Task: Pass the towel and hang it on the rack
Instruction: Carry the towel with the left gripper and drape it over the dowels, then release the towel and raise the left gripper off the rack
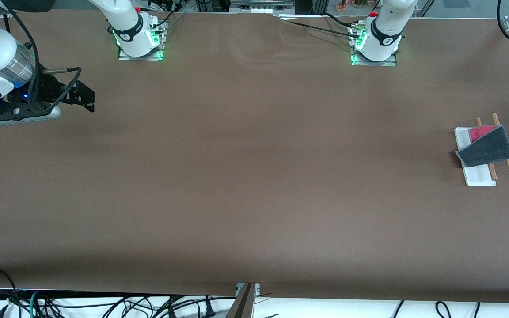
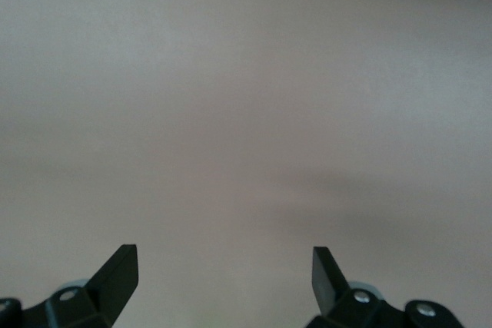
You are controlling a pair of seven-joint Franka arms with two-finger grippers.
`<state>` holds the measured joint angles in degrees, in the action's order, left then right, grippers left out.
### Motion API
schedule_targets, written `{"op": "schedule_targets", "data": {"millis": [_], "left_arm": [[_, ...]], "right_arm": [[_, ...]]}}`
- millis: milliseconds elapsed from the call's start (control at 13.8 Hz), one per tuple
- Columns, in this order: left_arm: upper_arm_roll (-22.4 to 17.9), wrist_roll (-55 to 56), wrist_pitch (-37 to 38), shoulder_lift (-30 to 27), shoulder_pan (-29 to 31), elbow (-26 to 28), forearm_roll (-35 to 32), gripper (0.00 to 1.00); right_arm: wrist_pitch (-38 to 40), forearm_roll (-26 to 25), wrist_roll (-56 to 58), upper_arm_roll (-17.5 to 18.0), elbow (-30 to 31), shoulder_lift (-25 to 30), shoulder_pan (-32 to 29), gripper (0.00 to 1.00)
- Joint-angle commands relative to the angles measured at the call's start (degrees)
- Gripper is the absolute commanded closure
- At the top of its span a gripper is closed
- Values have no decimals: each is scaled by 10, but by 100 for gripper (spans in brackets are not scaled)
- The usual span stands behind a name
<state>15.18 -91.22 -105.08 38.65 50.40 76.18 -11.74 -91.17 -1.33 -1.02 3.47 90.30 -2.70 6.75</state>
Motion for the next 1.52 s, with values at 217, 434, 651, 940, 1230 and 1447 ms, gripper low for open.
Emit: {"op": "schedule_targets", "data": {"millis": [217, 434, 651, 940, 1230, 1447], "left_arm": [[9, 148, 161, -134, -91, 3, 25, 0], [61, 279, 238, -151, -112, 4, 42, 0], [155, 457, 264, -153, -112, 4, 44, 0], [218, 655, 270, -196, -148, 19, 44, 0], [84, 834, 274, -252, -337, 27, 96, 0], [5, 939, 232, -312, -447, 91, 130, 0]], "right_arm": [[5, -6, 1, 0, -11, -9, -20, 0], [3, -3, -3, 0, -11, -8, -22, 0], [1, 0, 4, -2, -11, -9, -32, 0], [3, 1, 2, -2, -11, -10, -32, 0], [5, 1, 1, -2, -11, -13, -32, 0], [5, 1, 1, -2, -11, -13, -32, 0]]}}
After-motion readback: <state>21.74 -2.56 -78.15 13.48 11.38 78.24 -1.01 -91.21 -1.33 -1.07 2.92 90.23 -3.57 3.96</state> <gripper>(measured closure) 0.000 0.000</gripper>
